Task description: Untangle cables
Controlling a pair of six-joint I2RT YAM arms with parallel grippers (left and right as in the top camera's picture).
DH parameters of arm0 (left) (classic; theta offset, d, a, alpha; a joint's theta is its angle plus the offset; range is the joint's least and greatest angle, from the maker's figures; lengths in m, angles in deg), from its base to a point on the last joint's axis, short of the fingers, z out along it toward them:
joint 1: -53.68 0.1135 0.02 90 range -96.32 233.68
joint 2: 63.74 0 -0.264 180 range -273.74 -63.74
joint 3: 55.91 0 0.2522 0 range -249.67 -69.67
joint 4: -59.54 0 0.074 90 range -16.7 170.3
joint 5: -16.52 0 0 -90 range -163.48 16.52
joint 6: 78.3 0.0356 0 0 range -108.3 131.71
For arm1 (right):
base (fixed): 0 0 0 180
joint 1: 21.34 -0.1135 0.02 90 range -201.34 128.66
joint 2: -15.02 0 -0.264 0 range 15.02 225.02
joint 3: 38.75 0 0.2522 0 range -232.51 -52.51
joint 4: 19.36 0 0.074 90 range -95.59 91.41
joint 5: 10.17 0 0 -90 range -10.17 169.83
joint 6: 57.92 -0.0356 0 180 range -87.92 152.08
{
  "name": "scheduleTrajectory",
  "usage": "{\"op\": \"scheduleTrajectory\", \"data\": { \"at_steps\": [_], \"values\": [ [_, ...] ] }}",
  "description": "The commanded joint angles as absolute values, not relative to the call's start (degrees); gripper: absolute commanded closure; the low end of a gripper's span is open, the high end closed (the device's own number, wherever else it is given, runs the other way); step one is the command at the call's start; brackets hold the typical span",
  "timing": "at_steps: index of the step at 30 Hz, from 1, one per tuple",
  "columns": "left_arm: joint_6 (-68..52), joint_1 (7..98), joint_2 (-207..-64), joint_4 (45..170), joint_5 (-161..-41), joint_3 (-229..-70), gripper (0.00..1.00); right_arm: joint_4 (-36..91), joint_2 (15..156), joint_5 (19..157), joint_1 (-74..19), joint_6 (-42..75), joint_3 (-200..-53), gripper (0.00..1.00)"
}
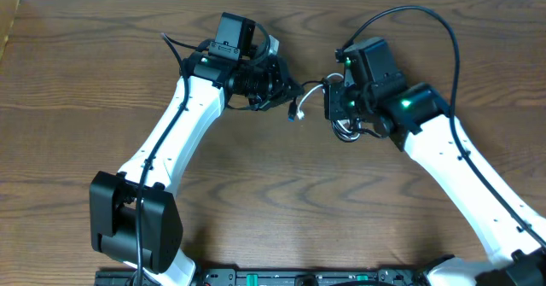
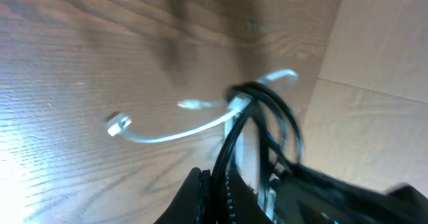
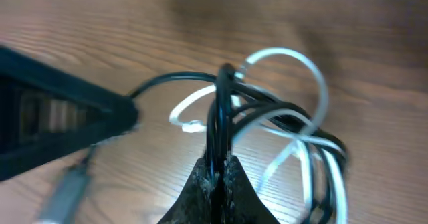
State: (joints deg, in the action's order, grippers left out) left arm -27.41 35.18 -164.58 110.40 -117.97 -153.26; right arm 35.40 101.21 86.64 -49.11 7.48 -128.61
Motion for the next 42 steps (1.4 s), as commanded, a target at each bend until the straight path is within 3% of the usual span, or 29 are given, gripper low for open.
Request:
{"op": "scheduleTrajectory", "data": {
  "at_steps": [1, 11, 22, 25, 30, 37, 42],
  "values": [
    [-26.69, 35.34, -164.69, 110.77, -114.67, -153.89, 0.92, 33.91, 96.99, 93.26, -49.06, 6.15, -128.8, 0.99],
    [-26.69, 35.34, -164.69, 110.8, -114.32, -153.89, 0.92, 30.96, 95.22, 106.18, -47.9, 1.12, -128.8, 0.99],
    [-26.66, 35.34, -164.69, 110.8, -114.3, -153.89, 0.92, 26.52, 95.22, 124.48, -38.09, -0.24, -128.8, 0.99],
    [-26.62, 35.34, -164.69, 110.77, -114.27, -153.89, 0.91, 27.64, 95.22, 124.34, -36.1, 1.14, -128.8, 0.99],
    [-21.59, 35.34, -164.69, 110.77, -114.32, -153.89, 0.74, 32.01, 95.29, 118.71, -35.34, 3.24, -128.78, 0.99],
    [-18.4, 35.34, -164.69, 111.01, -113.77, -153.89, 0.71, 35.7, 95.29, 110.95, -35.36, 4.09, -128.78, 0.99],
    [-18.29, 35.34, -164.69, 114.42, -105.81, -153.76, 0.7, 38.15, 95.29, 102.42, -34.94, 4.07, -128.78, 0.99]
  ]
}}
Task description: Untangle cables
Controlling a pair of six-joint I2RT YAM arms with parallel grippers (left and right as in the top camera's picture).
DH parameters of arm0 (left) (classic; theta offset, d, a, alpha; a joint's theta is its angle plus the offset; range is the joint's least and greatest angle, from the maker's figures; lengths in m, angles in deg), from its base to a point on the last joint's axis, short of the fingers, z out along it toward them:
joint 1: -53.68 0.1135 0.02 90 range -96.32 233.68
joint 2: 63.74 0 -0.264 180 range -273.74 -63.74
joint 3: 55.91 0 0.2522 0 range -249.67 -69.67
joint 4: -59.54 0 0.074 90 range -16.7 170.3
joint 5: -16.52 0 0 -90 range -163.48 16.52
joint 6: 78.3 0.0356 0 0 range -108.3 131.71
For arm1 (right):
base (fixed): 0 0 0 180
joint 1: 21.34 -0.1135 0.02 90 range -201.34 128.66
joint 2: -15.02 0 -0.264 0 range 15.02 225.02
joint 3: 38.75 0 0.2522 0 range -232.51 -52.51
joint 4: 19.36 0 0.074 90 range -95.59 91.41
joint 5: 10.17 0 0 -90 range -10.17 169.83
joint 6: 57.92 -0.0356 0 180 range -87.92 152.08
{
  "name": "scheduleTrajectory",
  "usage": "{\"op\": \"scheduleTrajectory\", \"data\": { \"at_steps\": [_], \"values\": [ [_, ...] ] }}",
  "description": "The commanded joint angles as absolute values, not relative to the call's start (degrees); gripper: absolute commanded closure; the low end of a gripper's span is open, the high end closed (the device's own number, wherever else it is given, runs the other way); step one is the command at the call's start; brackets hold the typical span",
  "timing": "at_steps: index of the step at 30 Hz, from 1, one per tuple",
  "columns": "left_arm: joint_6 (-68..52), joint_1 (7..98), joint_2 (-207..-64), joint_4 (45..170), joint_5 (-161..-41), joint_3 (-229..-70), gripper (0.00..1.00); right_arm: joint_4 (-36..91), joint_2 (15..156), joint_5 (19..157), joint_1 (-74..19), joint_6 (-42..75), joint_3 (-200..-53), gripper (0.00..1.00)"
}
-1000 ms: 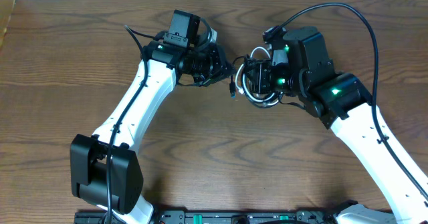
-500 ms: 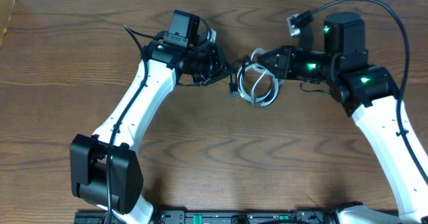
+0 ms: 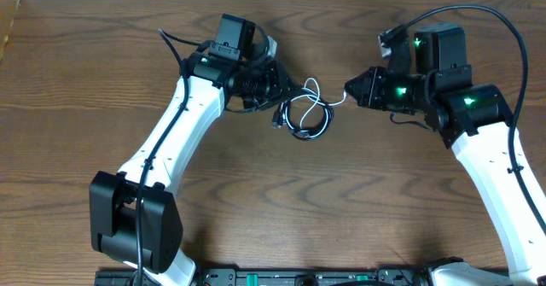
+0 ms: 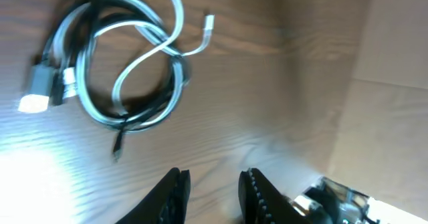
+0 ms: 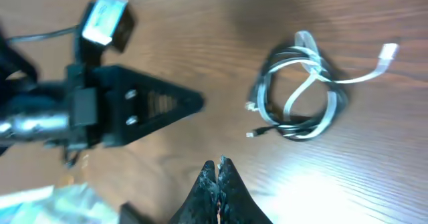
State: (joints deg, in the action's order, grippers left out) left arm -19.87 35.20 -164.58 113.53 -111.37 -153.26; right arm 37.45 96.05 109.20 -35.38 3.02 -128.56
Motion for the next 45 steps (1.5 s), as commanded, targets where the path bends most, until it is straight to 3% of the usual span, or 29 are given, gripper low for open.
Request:
{"op": "scheduleTrajectory", "data": {
  "at_steps": [1, 3, 9, 15, 25, 34, 45],
  "values": [
    [-18.29, 35.34, -164.69, 114.77, -104.2, -153.43, 0.7, 38.63, 95.29, 101.13, -34.62, 4.09, -128.78, 0.99],
    [-18.29, 35.34, -164.71, 114.86, -102.67, -152.8, 0.66, 39.2, 95.35, 100.0, -34.0, 4.31, -128.78, 0.97],
    [-18.29, 34.53, -166.24, 114.58, -98.6, -151.95, 0.62, 39.51, 95.94, 99.17, -33.3, 5.62, -128.78, 0.78],
    [-18.27, 31.9, -168.17, 111.3, -93.16, -151.97, 0.61, 39.97, 96.25, 96.32, -33.3, 5.62, -128.78, 0.7],
    [-17.55, 30.64, -173.56, 107.01, -91.78, -155.05, 0.62, 41.26, 96.36, 93.77, -33.24, 5.6, -128.78, 0.64],
    [-13.55, 26.83, -178.35, 114.29, -84.48, -165.3, 0.61, 41.54, 96.36, 93.68, -32.17, 5.6, -128.78, 0.61],
    [-13.4, 25.08, -186.92, 116.57, -76.74, -165.76, 0.62, 44.01, 96.36, 93.68, -32.15, 6.47, -128.78, 0.6]
  ]
}}
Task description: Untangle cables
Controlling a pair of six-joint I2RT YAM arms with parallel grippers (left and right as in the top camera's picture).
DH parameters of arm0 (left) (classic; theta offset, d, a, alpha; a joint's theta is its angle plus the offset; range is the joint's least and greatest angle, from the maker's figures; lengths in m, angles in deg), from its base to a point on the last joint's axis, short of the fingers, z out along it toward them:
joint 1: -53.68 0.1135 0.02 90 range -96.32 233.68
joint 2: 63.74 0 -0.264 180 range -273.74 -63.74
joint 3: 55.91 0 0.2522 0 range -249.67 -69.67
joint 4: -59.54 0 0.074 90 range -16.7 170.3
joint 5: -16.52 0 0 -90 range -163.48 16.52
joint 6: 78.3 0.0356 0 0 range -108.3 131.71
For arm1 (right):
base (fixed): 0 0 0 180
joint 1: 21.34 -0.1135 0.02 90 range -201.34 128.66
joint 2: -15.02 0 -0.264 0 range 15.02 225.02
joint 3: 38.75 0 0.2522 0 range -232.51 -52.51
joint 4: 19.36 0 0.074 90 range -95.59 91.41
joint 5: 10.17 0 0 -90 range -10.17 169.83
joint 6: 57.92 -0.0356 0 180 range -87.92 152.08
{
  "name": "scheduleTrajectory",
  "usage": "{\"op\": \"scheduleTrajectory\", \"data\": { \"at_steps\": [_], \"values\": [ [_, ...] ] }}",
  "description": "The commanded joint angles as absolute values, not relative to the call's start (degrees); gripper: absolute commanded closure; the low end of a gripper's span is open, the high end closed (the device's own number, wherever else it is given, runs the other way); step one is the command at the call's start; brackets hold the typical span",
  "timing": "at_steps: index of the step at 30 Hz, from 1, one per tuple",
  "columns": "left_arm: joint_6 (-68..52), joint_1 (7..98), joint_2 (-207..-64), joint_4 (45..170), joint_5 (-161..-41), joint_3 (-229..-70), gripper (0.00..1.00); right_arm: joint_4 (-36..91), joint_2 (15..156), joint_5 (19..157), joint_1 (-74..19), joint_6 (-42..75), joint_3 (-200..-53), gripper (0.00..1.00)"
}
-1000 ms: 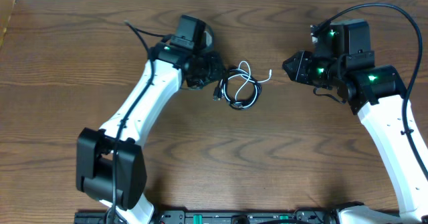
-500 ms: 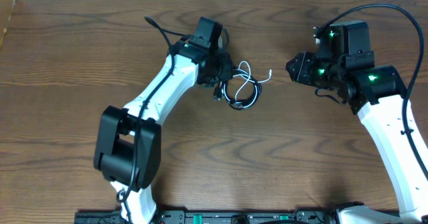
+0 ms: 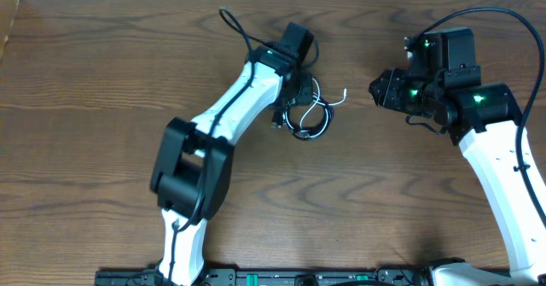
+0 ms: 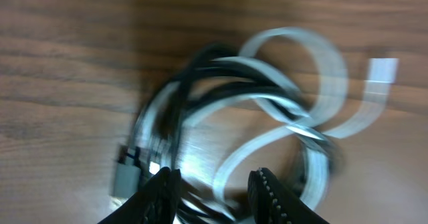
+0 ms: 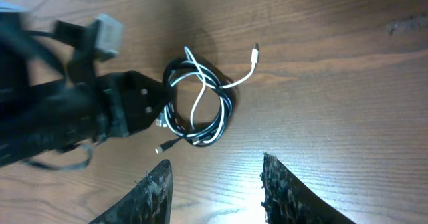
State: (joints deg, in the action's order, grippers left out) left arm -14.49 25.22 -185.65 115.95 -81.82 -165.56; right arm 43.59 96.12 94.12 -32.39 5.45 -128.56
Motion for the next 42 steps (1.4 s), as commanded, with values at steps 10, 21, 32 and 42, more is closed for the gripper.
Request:
{"op": "scheduleTrajectory", "data": {
  "at_steps": [10, 21, 32, 42],
  "values": [
    [-13.64, 24.56, -187.75, 113.92, -70.91, -165.76, 0.62, 43.99, 96.36, 93.66, -32.15, 6.5, -128.78, 0.58],
    [-13.35, 24.56, -188.08, 110.07, -68.94, -164.73, 0.66, 44.01, 96.4, 93.66, -32.15, 6.93, -128.78, 0.58],
    [-13.4, 23.84, -188.19, 108.7, -69.6, -163.62, 0.67, 44.6, 96.4, 93.66, -32.15, 7.13, -128.78, 0.58],
    [-13.4, 23.29, -191.92, 107.63, -69.58, -163.62, 0.67, 44.84, 96.4, 93.68, -32.21, 7.35, -128.78, 0.59]
  ]
}}
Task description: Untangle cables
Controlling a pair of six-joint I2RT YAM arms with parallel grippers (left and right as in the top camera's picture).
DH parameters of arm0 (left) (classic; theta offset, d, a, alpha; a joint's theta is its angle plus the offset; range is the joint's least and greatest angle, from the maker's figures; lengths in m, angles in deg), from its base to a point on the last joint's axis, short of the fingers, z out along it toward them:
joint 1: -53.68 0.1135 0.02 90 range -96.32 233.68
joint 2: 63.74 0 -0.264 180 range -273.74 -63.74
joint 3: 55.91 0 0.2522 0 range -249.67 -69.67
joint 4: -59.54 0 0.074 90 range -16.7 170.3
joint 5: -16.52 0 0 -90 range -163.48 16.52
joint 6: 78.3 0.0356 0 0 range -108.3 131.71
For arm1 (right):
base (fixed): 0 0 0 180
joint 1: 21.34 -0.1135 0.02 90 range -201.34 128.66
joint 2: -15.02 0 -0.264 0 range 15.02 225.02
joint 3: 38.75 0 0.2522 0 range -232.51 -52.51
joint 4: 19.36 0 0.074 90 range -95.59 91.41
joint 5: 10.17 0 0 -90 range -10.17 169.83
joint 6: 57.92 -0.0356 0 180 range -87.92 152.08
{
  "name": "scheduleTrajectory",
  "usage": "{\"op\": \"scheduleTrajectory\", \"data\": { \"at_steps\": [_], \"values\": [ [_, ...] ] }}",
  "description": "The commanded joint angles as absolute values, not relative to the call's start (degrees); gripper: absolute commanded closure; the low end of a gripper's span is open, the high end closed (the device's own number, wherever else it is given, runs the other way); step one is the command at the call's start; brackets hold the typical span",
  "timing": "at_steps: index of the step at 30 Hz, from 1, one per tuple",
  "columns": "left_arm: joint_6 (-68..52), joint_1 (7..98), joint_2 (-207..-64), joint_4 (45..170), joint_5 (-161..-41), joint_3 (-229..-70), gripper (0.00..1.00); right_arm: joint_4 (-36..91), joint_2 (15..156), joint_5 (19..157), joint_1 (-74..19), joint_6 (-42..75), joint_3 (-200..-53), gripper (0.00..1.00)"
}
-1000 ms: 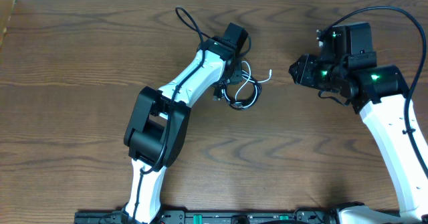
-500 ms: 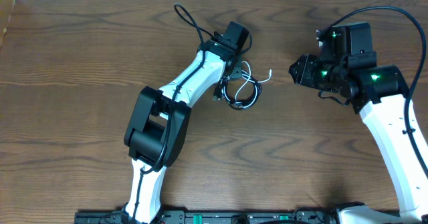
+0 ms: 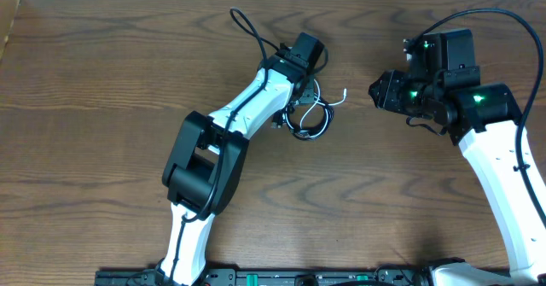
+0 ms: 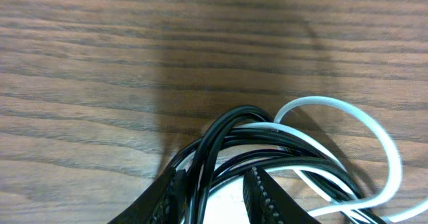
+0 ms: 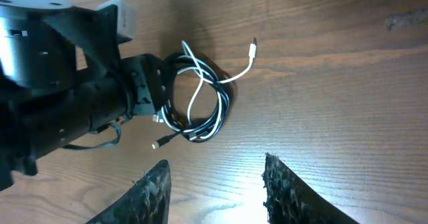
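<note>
A tangled bundle of black and white cables [image 3: 310, 120] lies on the table's middle. My left gripper [image 3: 298, 96] is down on its upper left edge. In the left wrist view that gripper [image 4: 214, 196] is open, with the black cable [image 4: 235, 125] running between its fingers [image 4: 259, 187] and a white cable [image 4: 364, 120] looping to the right. My right gripper [image 3: 376, 90] hangs open, away to the right of the bundle. The right wrist view shows this gripper [image 5: 217, 187] holding nothing, the cable bundle [image 5: 196, 98] ahead and the white plug [image 5: 253, 48] lying free.
The brown wooden table [image 3: 102, 81] carries nothing else. My left arm [image 3: 247, 115] stretches across the middle toward the bundle. A cardboard edge [image 3: 7, 17] shows at the far left.
My left gripper has come down closer onto the bundle, and black strands now sit between its open fingers. The right arm and the bundle have stayed where they were.
Both grippers were first shut on the bundle, holding it between them. Then it lay loose on the table, the left gripper open and the right one shut, drawn back. Later the left arm reached over the bundle and the right gripper was open. Now the left fingers straddle black strands.
</note>
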State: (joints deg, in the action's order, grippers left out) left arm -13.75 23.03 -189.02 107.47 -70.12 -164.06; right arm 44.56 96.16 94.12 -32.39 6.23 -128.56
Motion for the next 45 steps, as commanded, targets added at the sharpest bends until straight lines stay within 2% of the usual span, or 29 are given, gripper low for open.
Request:
{"op": "scheduleTrajectory", "data": {
  "at_steps": [1, 10, 12, 15, 21, 31, 45],
  "values": [
    [-13.44, 23.45, -192.34, 107.63, -69.66, -163.62, 0.67, 44.95, 96.4, 93.68, -32.21, 7.39, -128.78, 0.59],
    [-13.64, 23.66, -192.27, 107.43, -69.84, -163.64, 0.78, 45.02, 96.4, 93.68, -32.21, 7.5, -128.78, 0.59],
    [-13.62, 23.66, -192.14, 107.45, -69.84, -163.66, 0.81, 45.02, 96.4, 93.68, -32.25, 7.5, -128.78, 0.59],
    [-13.62, 23.77, -191.01, 108.44, -69.82, -163.75, 0.92, 44.99, 96.4, 93.68, -32.65, 7.5, -128.78, 0.58],
    [-13.64, 23.77, -184.71, 113.59, -71.98, -165.5, 0.93, 44.69, 96.4, 93.72, -32.69, 7.5, -128.78, 0.58],
    [-13.62, 23.79, -171.86, 115.5, -92.15, -165.52, 0.93, 42.48, 99.18, 98.58, -32.98, 7.54, -128.78, 0.58],
    [-13.66, 30.09, -171.12, 114.4, -115.23, -165.52, 0.92, 39.57, 110.11, 102.71, -33.04, 9.69, -128.78, 0.59]
  ]
}}
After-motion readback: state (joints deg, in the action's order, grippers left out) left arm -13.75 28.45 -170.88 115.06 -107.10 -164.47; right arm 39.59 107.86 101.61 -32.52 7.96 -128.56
